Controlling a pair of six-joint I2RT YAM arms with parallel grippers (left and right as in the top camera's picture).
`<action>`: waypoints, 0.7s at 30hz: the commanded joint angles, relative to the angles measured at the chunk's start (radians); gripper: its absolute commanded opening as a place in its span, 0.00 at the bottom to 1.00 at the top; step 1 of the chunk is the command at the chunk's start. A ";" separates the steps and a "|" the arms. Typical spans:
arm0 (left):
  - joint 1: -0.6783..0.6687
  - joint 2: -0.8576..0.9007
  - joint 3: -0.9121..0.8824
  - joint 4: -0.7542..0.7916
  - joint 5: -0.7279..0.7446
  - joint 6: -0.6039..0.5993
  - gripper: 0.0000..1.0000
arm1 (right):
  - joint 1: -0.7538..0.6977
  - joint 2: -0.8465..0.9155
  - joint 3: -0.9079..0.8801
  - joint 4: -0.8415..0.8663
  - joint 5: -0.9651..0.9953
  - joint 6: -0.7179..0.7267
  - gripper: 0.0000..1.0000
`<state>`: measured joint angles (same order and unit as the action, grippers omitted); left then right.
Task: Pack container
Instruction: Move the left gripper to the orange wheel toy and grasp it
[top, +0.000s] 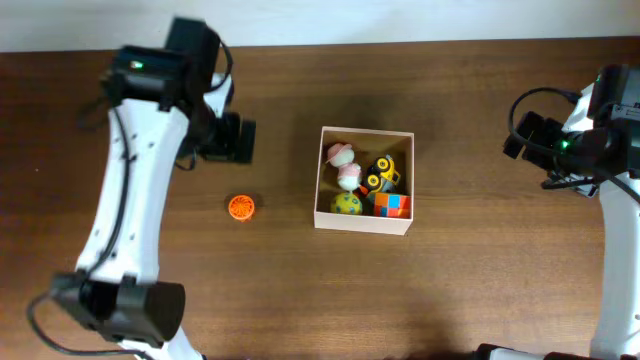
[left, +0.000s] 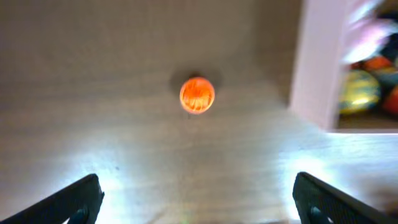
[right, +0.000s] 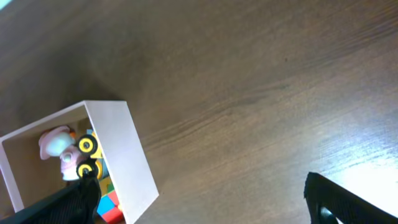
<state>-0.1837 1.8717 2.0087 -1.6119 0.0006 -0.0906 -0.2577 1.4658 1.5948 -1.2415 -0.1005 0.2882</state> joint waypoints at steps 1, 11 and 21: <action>0.003 0.020 -0.183 0.089 0.028 0.016 1.00 | -0.005 0.004 -0.002 0.000 -0.013 0.008 0.99; 0.003 0.020 -0.517 0.399 0.032 0.016 0.98 | -0.005 0.004 -0.002 0.000 -0.013 0.008 0.99; 0.003 0.021 -0.708 0.641 0.029 0.015 0.89 | -0.005 0.004 -0.002 0.000 -0.013 0.008 0.99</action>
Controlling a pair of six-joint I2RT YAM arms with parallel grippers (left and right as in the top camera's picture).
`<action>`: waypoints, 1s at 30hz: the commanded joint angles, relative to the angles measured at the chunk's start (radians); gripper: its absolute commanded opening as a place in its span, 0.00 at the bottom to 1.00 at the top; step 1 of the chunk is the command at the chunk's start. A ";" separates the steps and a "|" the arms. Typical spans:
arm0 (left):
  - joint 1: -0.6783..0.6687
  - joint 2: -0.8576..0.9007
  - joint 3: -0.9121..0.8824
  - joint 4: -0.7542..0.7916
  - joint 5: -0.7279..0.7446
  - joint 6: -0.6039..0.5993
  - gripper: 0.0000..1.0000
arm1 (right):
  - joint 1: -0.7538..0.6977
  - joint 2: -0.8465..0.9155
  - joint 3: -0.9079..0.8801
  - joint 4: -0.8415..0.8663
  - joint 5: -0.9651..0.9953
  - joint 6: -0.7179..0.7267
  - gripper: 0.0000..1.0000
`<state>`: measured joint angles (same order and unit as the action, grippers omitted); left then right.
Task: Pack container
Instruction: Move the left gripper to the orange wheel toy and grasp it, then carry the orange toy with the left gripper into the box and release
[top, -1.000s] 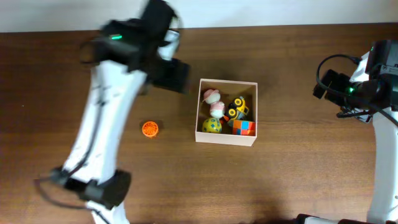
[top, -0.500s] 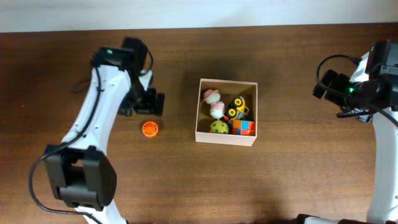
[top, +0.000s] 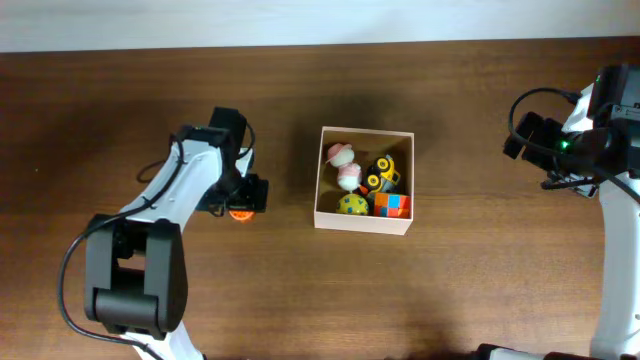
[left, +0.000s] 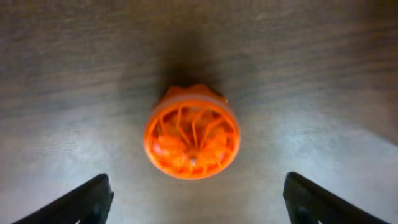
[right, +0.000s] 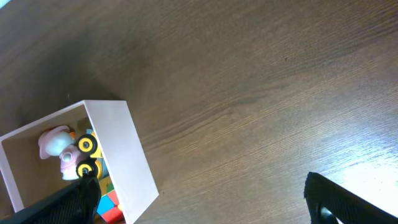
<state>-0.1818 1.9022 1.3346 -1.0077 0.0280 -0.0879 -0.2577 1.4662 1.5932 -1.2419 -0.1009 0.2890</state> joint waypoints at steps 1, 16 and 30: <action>0.002 -0.009 -0.045 0.055 0.002 0.013 0.84 | -0.005 0.004 0.000 0.000 -0.012 0.007 0.99; 0.002 -0.003 -0.146 0.253 0.001 0.014 0.79 | -0.005 0.004 0.000 0.000 -0.012 0.007 0.99; 0.002 -0.010 -0.154 0.266 0.001 0.014 0.52 | -0.005 0.004 0.000 0.000 -0.012 0.007 0.99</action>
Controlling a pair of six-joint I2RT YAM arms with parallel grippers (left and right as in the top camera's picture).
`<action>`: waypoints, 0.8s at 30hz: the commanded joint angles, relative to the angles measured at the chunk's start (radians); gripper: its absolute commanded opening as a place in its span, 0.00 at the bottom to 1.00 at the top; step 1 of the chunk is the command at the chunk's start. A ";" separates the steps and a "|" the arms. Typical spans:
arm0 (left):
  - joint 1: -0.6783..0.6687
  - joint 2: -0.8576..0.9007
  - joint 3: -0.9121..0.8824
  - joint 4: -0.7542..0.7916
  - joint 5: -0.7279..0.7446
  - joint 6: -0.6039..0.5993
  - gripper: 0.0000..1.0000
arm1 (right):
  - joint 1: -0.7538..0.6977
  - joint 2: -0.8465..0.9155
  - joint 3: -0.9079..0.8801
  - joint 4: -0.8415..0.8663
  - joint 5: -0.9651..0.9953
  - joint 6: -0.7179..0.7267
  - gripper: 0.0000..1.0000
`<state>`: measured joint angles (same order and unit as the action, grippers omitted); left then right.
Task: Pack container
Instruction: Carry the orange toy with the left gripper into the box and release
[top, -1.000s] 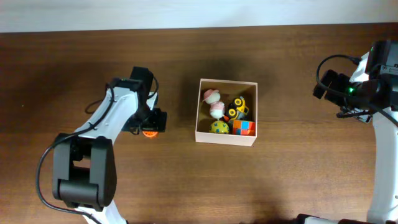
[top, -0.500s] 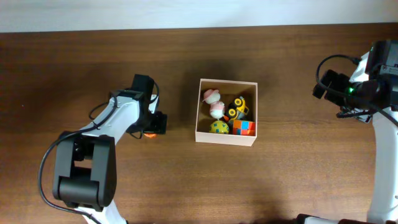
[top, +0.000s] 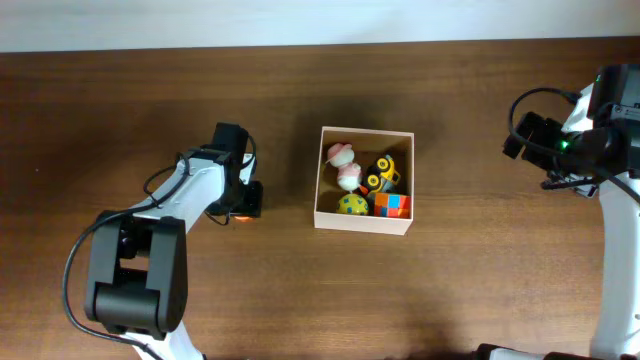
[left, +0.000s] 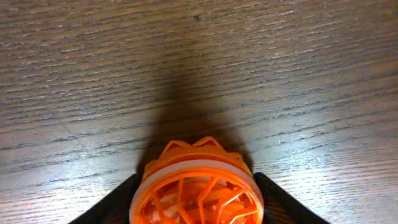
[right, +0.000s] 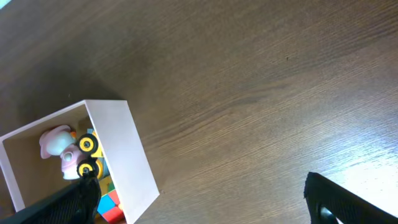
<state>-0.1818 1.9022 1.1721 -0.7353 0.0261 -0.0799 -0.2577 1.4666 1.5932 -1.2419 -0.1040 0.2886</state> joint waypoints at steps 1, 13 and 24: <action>0.002 -0.014 0.022 -0.016 0.003 0.006 0.51 | -0.005 0.003 0.000 0.000 -0.009 0.007 0.99; -0.080 -0.107 0.470 -0.306 0.044 0.006 0.44 | -0.005 0.003 0.000 0.000 -0.009 0.007 0.99; -0.373 -0.051 0.593 -0.293 0.001 0.005 0.45 | -0.005 0.003 0.000 0.000 -0.009 0.007 0.99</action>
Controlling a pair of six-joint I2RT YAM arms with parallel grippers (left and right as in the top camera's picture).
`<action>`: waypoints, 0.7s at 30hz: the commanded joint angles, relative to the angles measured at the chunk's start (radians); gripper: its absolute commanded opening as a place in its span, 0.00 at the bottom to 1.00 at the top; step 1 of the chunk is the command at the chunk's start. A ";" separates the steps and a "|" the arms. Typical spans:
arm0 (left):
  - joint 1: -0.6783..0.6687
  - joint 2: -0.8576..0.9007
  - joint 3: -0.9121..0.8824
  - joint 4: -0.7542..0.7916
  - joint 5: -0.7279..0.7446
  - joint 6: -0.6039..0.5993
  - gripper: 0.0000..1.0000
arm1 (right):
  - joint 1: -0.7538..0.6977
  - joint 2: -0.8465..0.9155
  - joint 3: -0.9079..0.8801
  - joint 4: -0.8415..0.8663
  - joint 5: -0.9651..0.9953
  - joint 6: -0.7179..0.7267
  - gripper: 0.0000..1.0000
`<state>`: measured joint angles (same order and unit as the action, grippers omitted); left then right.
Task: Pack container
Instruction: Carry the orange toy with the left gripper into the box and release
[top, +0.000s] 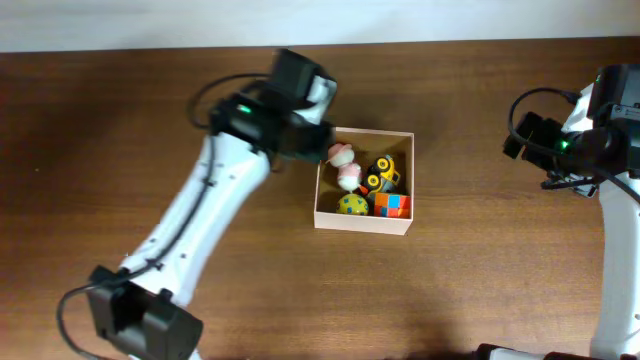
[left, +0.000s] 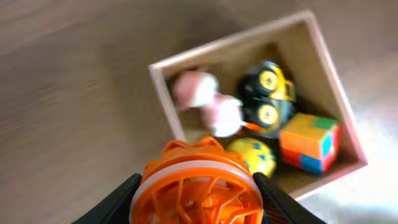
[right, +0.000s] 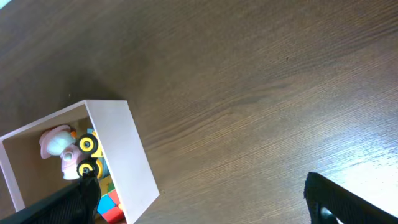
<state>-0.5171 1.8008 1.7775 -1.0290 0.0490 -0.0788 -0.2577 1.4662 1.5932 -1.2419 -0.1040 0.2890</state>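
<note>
My left gripper (left: 196, 200) is shut on an orange cage-like ball toy (left: 196, 183) and holds it in the air over the left rim of the white box (left: 236, 39). In the overhead view the left gripper (top: 300, 135) hides the toy beside the box (top: 362, 222). Inside lie a pink and white toy (left: 194, 90), a yellow and black toy car (left: 267, 93), a colour cube (left: 308, 143) and a yellow-green ball (left: 252, 155). My right gripper (right: 202, 199) stands open far to the right, nothing between its fingers.
The brown wooden table (top: 470, 290) runs round the box. My right arm (top: 600, 150) stands at the right edge. The right wrist view shows the box's right wall (right: 121, 155) at lower left.
My left gripper, then low on the table left of the box and shut on the orange toy, now holds the toy raised over the box's left rim. The right arm has not moved.
My left gripper was open above the table with the orange toy lying left of the box. Then it was low with open fingers on either side of the toy, then shut on it on the table. Now the toy hangs above the box.
</note>
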 joint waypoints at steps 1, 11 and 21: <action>-0.062 0.084 -0.013 0.000 -0.027 0.003 0.45 | -0.005 0.004 0.000 0.000 -0.009 0.007 0.99; -0.123 0.232 0.004 0.008 -0.027 -0.004 0.99 | -0.005 0.004 0.000 0.000 -0.009 0.007 0.99; -0.018 0.161 0.422 -0.296 -0.145 -0.053 0.99 | -0.005 0.004 0.000 0.000 -0.009 0.007 0.99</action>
<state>-0.6064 2.0464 2.0598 -1.2572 -0.0097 -0.0952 -0.2577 1.4673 1.5932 -1.2415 -0.1043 0.2886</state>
